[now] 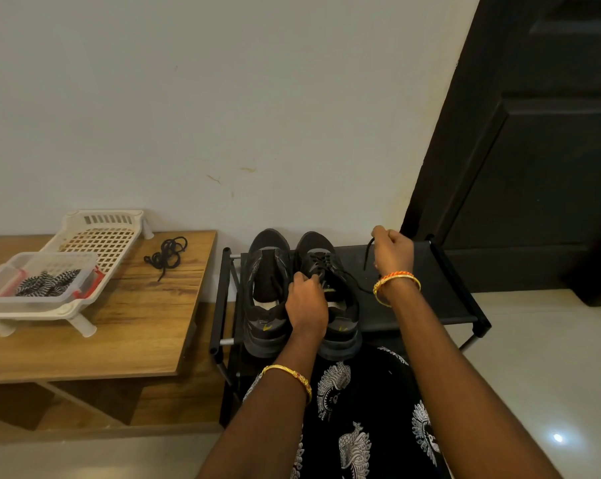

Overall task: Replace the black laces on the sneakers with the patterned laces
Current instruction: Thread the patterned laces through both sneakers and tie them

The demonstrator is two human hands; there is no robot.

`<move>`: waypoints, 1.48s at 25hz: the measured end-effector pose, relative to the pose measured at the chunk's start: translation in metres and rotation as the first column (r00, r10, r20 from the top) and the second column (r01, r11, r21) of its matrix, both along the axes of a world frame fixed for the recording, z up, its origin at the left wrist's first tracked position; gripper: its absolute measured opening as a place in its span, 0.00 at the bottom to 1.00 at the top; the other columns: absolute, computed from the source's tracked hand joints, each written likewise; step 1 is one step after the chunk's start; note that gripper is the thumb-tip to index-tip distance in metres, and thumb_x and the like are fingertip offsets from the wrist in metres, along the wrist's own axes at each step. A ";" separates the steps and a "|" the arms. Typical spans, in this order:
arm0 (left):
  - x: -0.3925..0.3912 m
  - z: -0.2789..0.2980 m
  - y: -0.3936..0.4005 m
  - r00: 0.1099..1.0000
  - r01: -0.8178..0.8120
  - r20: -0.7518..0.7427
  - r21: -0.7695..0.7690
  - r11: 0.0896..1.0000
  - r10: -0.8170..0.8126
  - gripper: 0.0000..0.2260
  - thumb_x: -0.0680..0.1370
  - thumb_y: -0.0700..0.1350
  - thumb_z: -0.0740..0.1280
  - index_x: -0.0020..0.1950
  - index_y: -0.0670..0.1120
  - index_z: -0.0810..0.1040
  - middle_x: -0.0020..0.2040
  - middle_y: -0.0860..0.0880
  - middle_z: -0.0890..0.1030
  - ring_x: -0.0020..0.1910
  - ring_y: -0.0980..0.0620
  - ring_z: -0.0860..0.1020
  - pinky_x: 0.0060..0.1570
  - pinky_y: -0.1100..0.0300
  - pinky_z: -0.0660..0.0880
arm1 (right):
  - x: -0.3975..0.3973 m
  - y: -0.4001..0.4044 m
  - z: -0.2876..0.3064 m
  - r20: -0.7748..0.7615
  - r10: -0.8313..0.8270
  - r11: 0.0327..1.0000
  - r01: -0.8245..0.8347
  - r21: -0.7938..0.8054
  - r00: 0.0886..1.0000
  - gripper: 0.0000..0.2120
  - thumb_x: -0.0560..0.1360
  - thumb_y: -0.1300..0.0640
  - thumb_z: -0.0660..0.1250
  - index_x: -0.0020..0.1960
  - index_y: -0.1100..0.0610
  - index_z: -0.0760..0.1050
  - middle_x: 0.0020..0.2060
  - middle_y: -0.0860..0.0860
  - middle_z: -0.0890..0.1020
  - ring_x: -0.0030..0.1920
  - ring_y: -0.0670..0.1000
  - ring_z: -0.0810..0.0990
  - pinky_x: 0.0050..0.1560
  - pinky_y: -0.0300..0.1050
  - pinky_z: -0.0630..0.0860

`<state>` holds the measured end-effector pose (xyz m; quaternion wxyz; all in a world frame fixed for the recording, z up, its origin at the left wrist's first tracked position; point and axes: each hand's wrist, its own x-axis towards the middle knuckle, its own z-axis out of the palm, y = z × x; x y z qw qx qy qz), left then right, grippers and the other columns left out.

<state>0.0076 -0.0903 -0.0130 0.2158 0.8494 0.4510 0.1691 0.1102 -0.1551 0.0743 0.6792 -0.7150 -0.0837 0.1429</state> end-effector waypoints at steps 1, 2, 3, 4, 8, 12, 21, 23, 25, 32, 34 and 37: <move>0.000 0.000 0.000 1.000 -0.002 0.001 -0.001 1.000 0.002 0.10 0.82 0.41 0.58 0.57 0.41 0.77 0.57 0.43 0.73 0.53 0.44 0.74 0.44 0.53 0.75 | 0.008 0.003 0.000 0.047 -0.024 0.998 0.027 -0.060 0.999 0.08 0.73 0.58 0.63 0.37 0.57 0.68 0.33 0.54 0.72 0.32 0.50 0.68 0.35 0.44 0.66; 0.000 0.000 0.000 1.000 -0.002 0.001 -0.001 1.000 0.002 0.10 0.82 0.41 0.58 0.57 0.41 0.77 0.57 0.43 0.73 0.53 0.44 0.74 0.44 0.53 0.74 | 0.015 0.004 -0.002 0.083 -0.020 0.985 0.034 -0.171 0.996 0.05 0.73 0.56 0.65 0.45 0.58 0.71 0.43 0.56 0.76 0.39 0.52 0.73 0.42 0.47 0.71; 0.000 0.000 0.001 1.000 -0.002 0.003 0.000 1.000 0.002 0.10 0.82 0.41 0.58 0.57 0.41 0.77 0.56 0.43 0.73 0.53 0.44 0.74 0.44 0.53 0.75 | 0.020 0.004 -0.007 0.123 0.006 0.946 0.034 -0.321 0.992 0.11 0.73 0.54 0.66 0.53 0.57 0.71 0.53 0.56 0.75 0.48 0.55 0.75 0.52 0.50 0.73; 0.000 -0.001 0.001 1.000 0.000 0.008 0.001 1.000 0.000 0.10 0.82 0.41 0.58 0.57 0.41 0.77 0.56 0.43 0.73 0.53 0.44 0.74 0.44 0.53 0.75 | 0.022 0.003 -0.014 0.166 0.053 0.886 0.030 -0.463 0.985 0.16 0.73 0.52 0.66 0.58 0.57 0.70 0.59 0.57 0.72 0.56 0.57 0.73 0.60 0.54 0.69; 0.000 0.000 0.000 1.000 0.000 0.017 0.004 1.000 0.000 0.10 0.82 0.42 0.58 0.57 0.42 0.77 0.56 0.44 0.73 0.52 0.45 0.74 0.42 0.56 0.72 | -0.002 0.002 -0.056 0.235 0.331 0.805 -0.143 -0.576 0.914 0.13 0.71 0.54 0.69 0.54 0.56 0.74 0.59 0.56 0.71 0.61 0.58 0.71 0.63 0.56 0.69; -0.001 0.005 0.001 1.000 0.015 -0.002 -0.012 1.000 -0.015 0.10 0.82 0.44 0.58 0.56 0.42 0.76 0.57 0.43 0.73 0.52 0.44 0.75 0.45 0.53 0.74 | -0.026 0.014 -0.074 0.272 0.417 0.700 -0.116 -0.705 0.867 0.13 0.74 0.51 0.67 0.56 0.57 0.76 0.56 0.56 0.75 0.57 0.58 0.74 0.55 0.53 0.75; 0.013 0.022 0.015 0.988 0.156 -0.007 0.066 0.986 -0.155 0.13 0.80 0.43 0.62 0.64 0.44 0.71 0.61 0.43 0.72 0.59 0.44 0.72 0.50 0.51 0.74 | -0.015 0.027 -0.070 0.266 0.367 0.671 -0.056 -0.739 0.891 0.14 0.79 0.52 0.59 0.53 0.61 0.77 0.53 0.57 0.76 0.52 0.59 0.77 0.48 0.49 0.71; 0.023 0.024 0.022 0.980 0.191 -0.088 0.119 0.974 -0.181 0.12 0.81 0.43 0.61 0.63 0.44 0.74 0.62 0.44 0.71 0.61 0.45 0.70 0.51 0.53 0.74 | -0.011 0.029 -0.069 0.223 0.361 0.670 -0.085 -0.738 0.906 0.14 0.78 0.51 0.59 0.52 0.61 0.76 0.53 0.58 0.77 0.52 0.59 0.77 0.47 0.49 0.70; 0.031 0.022 0.025 0.966 0.218 -0.173 0.163 0.962 -0.190 0.12 0.81 0.43 0.59 0.64 0.45 0.73 0.64 0.43 0.71 0.62 0.45 0.70 0.51 0.54 0.73 | -0.009 0.030 -0.070 0.191 0.353 0.665 -0.102 -0.740 0.916 0.15 0.79 0.50 0.58 0.53 0.61 0.75 0.53 0.58 0.76 0.53 0.60 0.76 0.49 0.51 0.71; 0.038 0.010 0.027 0.949 0.261 -0.229 0.181 0.948 -0.217 0.14 0.83 0.45 0.57 0.67 0.45 0.69 0.67 0.42 0.68 0.61 0.44 0.72 0.50 0.55 0.74 | -0.011 0.030 -0.076 0.173 0.324 0.678 -0.101 -0.728 0.930 0.15 0.79 0.50 0.56 0.55 0.60 0.74 0.54 0.58 0.75 0.52 0.60 0.77 0.50 0.53 0.73; 0.038 0.009 0.027 0.965 0.229 -0.159 0.135 0.964 -0.207 0.13 0.83 0.45 0.56 0.67 0.44 0.69 0.66 0.42 0.68 0.60 0.43 0.72 0.49 0.53 0.73 | -0.012 0.030 -0.076 0.172 0.309 0.685 -0.094 -0.722 0.935 0.14 0.79 0.51 0.56 0.54 0.60 0.73 0.54 0.58 0.75 0.52 0.60 0.77 0.50 0.52 0.72; 0.037 0.009 0.031 0.992 0.042 0.118 -0.063 0.997 -0.034 0.08 0.82 0.44 0.57 0.57 0.42 0.71 0.56 0.42 0.75 0.49 0.45 0.75 0.42 0.54 0.69 | -0.012 0.029 -0.075 0.171 0.307 0.686 -0.093 -0.722 0.936 0.15 0.80 0.51 0.55 0.56 0.60 0.73 0.55 0.58 0.75 0.53 0.59 0.76 0.50 0.51 0.72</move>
